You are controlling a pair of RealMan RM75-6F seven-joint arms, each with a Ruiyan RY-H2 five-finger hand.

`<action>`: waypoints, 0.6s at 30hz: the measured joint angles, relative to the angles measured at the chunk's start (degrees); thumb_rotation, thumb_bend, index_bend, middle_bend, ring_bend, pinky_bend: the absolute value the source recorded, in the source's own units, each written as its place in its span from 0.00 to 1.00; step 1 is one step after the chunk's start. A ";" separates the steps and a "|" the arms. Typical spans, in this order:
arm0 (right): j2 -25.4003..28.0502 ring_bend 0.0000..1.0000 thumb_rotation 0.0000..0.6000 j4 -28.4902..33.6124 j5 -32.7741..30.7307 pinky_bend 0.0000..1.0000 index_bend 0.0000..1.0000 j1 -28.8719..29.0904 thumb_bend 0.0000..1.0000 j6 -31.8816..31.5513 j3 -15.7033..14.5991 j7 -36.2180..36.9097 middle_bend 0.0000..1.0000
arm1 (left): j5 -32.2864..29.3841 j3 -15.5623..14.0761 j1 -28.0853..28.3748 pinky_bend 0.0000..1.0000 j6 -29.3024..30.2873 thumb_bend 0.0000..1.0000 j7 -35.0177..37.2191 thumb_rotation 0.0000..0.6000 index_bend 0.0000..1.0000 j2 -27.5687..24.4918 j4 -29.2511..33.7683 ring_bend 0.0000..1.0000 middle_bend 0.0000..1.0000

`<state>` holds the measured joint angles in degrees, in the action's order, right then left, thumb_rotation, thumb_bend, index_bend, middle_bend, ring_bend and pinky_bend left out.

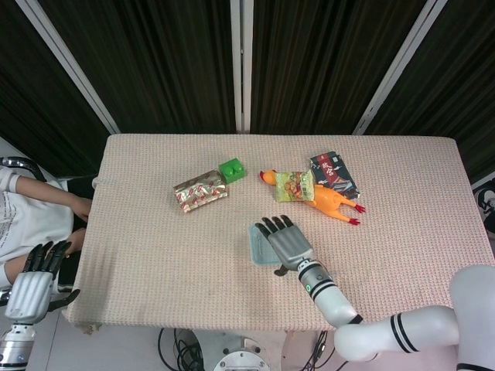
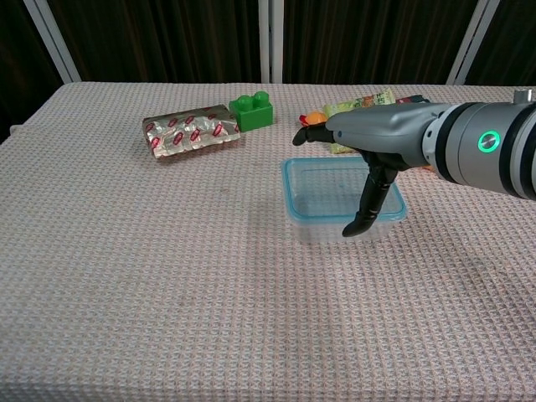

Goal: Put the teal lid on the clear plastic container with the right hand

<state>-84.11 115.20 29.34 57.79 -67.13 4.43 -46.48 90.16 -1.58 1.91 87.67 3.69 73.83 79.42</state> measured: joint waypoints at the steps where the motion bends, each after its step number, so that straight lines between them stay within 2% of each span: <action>1: 0.36 0.00 1.00 0.58 0.99 0.00 0.00 -0.17 0.00 0.06 -0.20 0.19 0.10 | 0.01 0.01 -0.02 0.00 0.05 0.14 -0.09 1.00 0.07 -0.04 0.12 0.00 0.07; 7: 3.02 0.00 1.00 4.14 7.62 0.00 0.00 -1.66 0.00 3.28 -3.24 2.49 0.15 | 0.04 -0.04 -0.29 0.00 0.38 0.14 -0.79 1.00 0.07 -0.13 0.77 0.00 0.07; 18: 4.30 0.00 1.00 4.57 17.44 0.00 0.00 -5.01 0.02 7.48 -7.58 7.90 0.18 | 0.11 -0.10 -0.55 0.00 0.57 0.14 -1.72 1.00 0.07 -0.37 1.70 0.00 0.07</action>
<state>-79.82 119.76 46.78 52.78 -59.65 -3.15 -38.58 90.27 -1.68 1.36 88.24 1.98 73.46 81.13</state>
